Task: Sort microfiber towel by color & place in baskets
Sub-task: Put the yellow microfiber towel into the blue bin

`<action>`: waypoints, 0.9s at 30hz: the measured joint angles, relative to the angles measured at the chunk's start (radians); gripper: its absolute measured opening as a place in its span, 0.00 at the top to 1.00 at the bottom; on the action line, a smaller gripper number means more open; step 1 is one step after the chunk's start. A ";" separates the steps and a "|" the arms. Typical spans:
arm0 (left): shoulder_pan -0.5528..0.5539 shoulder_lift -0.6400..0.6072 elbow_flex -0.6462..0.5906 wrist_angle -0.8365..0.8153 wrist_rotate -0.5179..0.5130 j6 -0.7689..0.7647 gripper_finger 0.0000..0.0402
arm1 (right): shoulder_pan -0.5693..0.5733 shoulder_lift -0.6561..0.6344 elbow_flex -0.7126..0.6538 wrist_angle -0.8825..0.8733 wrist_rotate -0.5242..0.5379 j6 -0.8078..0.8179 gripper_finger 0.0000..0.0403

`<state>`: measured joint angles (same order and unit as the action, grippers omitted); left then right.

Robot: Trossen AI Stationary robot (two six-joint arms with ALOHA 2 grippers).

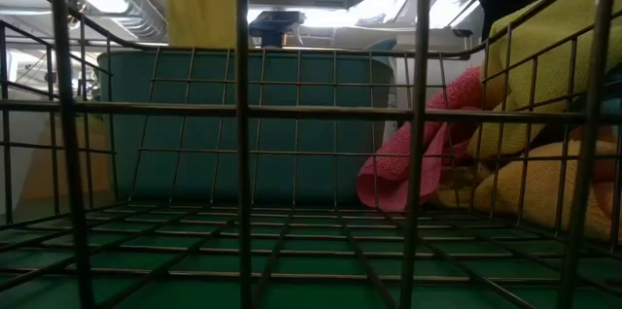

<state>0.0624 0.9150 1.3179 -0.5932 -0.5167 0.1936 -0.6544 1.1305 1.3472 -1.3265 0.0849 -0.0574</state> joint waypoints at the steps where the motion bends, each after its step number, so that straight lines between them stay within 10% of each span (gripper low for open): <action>1: 0.000 0.000 0.021 0.004 0.027 0.000 1.00 | 0.000 0.000 0.000 0.000 0.000 0.000 0.51; 12: -0.033 0.002 0.114 0.044 0.366 -0.133 1.00 | 0.000 0.000 0.000 0.000 0.000 0.000 0.51; 27: -0.149 0.180 0.113 0.044 0.332 -0.158 1.00 | 0.000 0.000 0.000 0.000 0.000 0.000 0.51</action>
<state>-0.0868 1.0952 1.4307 -0.5495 -0.1845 0.0357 -0.6544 1.1305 1.3472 -1.3266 0.0849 -0.0570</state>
